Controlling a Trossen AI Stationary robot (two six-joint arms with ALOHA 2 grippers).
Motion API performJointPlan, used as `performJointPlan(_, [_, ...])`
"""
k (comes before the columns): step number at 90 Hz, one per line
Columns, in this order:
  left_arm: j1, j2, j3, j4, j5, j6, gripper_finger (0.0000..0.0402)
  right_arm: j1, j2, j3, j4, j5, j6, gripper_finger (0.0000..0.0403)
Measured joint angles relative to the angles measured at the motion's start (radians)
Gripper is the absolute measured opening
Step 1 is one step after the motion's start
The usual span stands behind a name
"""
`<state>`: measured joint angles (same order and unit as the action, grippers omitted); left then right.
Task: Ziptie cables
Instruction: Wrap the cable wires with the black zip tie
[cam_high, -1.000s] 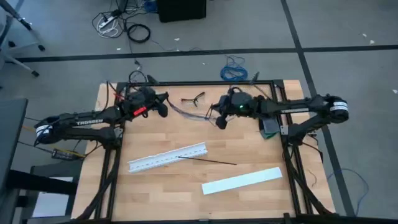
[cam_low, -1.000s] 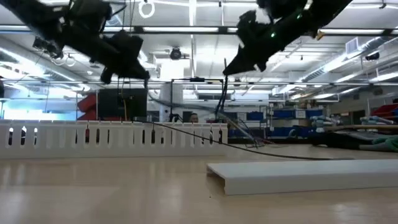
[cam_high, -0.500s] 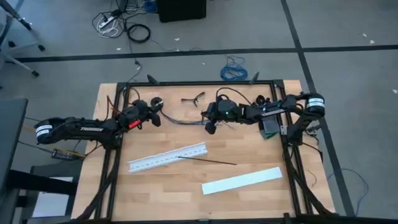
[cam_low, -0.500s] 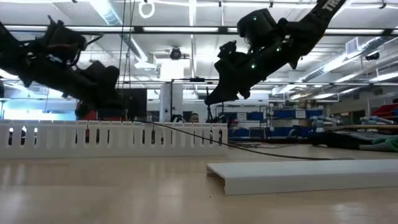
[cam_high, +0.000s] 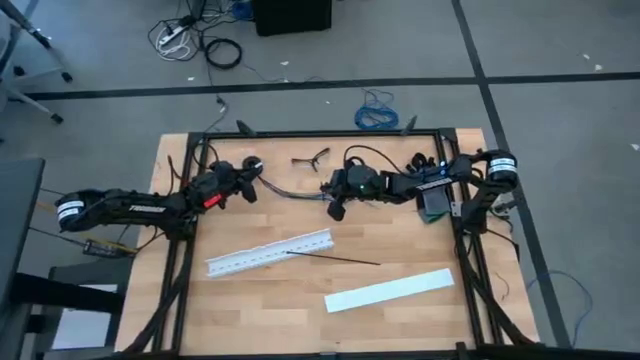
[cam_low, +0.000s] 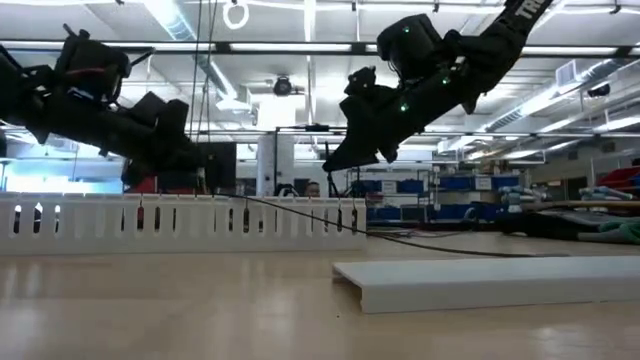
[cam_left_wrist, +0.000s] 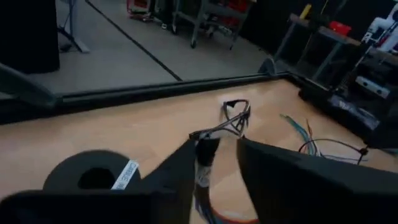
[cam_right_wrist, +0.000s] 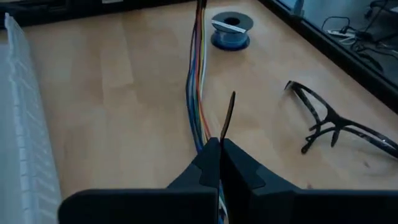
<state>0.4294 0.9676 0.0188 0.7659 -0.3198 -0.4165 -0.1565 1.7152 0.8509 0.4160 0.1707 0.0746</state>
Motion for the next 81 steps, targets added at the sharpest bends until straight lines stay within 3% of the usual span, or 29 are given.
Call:
performJointPlan(19, [0.0, 0.0, 0.074, 0.0, 0.0, 0.151, 0.0221, 0.0, 0.0, 0.0, -0.004, -0.003, 0.0, 0.0])
performJointPlan(36, [-0.01, 0.0, 0.2, 0.001, 0.012, 0.333, 0.0248, -0.002, 0.0, 0.0, -0.005, -0.009, 0.0, 0.0])
performJointPlan(52, [-0.014, 0.026, 0.283, -0.113, 0.273, 0.283, 0.0244, -0.004, 0.0, 0.0, 0.002, -0.009, -0.004, 0.0])
performJointPlan(62, [-0.02, 0.083, 0.265, -0.142, 0.355, 0.261, 0.0236, -0.005, 0.0, 0.0, 0.002, -0.009, -0.011, 0.0])
performJointPlan(73, [-0.025, 0.174, 0.261, -0.091, 0.525, 0.254, 0.0229, -0.005, 0.0, 0.0, 0.009, -0.03, -0.015, 0.0])
performJointPlan(81, [-0.043, 0.245, 0.261, 0.035, 0.618, 0.254, 0.0227, -0.005, 0.0, 0.0, 0.018, -0.04, -0.016, 0.0])
